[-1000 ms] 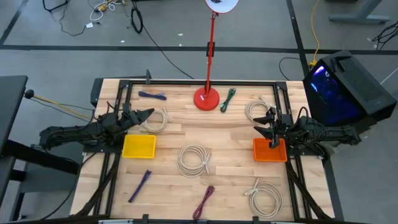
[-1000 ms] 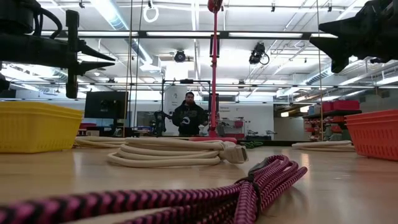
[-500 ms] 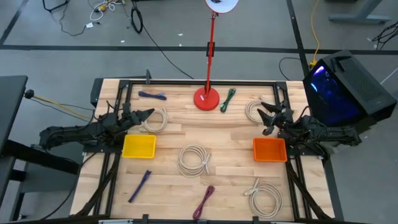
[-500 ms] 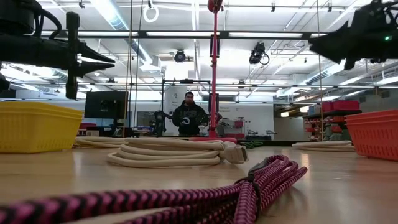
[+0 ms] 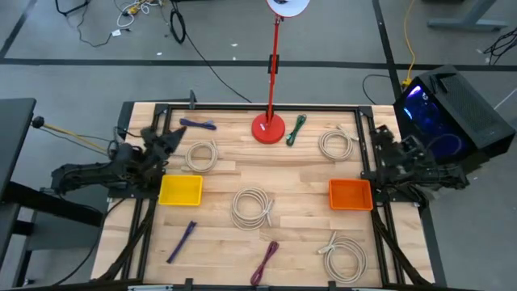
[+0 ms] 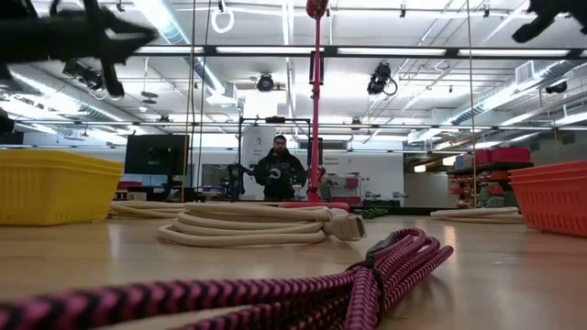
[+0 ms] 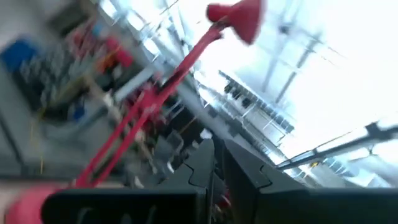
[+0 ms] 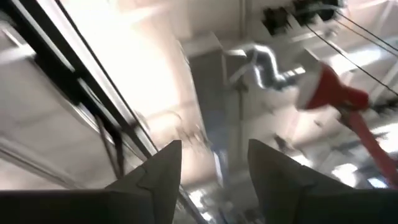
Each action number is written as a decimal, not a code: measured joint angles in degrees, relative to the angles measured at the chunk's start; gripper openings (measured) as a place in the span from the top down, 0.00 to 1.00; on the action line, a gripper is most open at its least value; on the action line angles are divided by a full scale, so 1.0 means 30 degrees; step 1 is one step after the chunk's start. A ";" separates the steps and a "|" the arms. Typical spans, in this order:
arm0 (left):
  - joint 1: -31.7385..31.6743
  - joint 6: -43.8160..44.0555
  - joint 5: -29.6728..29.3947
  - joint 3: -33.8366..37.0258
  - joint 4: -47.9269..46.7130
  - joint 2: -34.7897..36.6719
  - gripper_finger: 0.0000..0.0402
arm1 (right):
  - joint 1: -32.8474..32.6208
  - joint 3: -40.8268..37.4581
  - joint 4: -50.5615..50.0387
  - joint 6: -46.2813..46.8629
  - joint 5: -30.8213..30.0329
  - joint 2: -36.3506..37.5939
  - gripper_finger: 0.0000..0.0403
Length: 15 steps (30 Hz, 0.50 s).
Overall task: Pick & Place USB Port
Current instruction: Put the black and blue charger cable into the yellow bin
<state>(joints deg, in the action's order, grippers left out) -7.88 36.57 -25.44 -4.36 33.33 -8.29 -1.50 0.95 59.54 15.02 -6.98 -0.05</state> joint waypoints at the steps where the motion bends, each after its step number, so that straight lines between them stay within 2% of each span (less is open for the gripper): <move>1: -0.0004 -0.0848 0.0201 -0.0435 -0.0013 0.0011 0.91 | 0.0000 0.0000 0.0570 0.0162 0.0312 -0.0046 0.53; 6: -0.0005 -0.3290 0.1426 -0.3359 -0.3063 -0.0664 0.91 | 0.0000 0.0566 0.1614 0.0021 0.0437 -0.1501 0.53; 9: -0.0007 -0.5438 0.0874 -0.6680 -0.6768 -0.1969 0.91 | 0.0000 0.2228 0.2205 -0.0171 -0.1245 -0.3686 0.53; 12: -0.0007 -0.8507 -0.0954 -1.1084 -1.1313 -0.4018 0.91 | 0.0022 0.4723 0.2033 -0.1473 -0.1672 -0.6430 0.53; 15: -0.0189 -1.0493 -0.4402 -1.5472 -1.6749 -0.6612 0.91 | 0.0017 0.7617 0.1064 -0.3685 -0.2247 -0.9034 0.53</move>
<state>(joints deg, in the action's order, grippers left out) -8.45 5.09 -38.64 -50.78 -16.92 -28.13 -1.45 23.80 62.74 3.96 -13.72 -27.15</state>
